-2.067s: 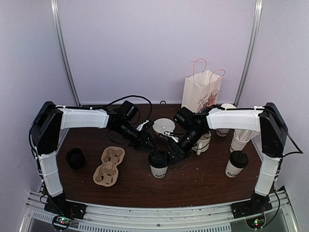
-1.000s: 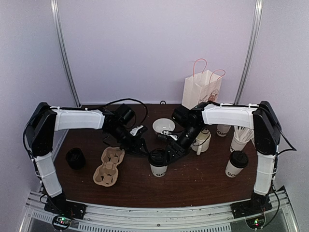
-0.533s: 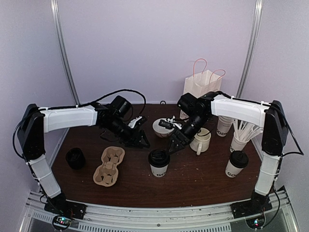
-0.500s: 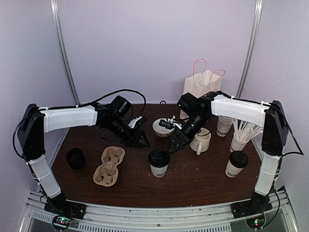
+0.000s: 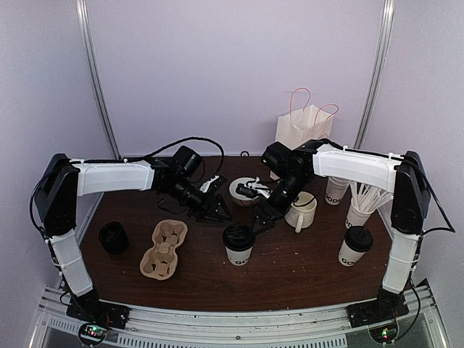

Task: Pack the takeout coffee

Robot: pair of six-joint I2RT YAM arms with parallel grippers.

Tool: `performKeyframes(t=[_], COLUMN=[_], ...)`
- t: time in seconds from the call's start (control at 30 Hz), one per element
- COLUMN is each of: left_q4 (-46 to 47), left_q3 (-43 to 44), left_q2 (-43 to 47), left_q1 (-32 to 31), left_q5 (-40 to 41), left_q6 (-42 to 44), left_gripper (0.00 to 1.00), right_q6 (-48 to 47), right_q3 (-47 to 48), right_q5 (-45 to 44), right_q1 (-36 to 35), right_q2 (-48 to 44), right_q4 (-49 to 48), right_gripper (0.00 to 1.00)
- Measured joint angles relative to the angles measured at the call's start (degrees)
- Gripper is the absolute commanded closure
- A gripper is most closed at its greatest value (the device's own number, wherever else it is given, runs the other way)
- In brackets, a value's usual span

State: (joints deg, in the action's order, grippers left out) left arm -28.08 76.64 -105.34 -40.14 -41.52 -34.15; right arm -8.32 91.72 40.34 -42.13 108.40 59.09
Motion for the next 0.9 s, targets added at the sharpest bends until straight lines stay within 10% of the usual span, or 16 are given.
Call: performKeyframes(t=[0.63,0.9], left_q4=[2.56,2.29], left_q3=[-0.04,2.6], left_q2=[-4.42,-4.13], left_q1=[-0.04,-0.5], left_q5=[-2.62,-2.1], left_q6=[0.17,0.52], left_gripper=[0.66,0.48], right_q6=[0.98,-2.91], right_q3=[0.92,6.12], right_q5=[2.01,3.87], right_q1=[0.39,0.42], right_q2=[4.0,3.82], right_q4=[-0.15,3.08], right_gripper=[0.22,0.14])
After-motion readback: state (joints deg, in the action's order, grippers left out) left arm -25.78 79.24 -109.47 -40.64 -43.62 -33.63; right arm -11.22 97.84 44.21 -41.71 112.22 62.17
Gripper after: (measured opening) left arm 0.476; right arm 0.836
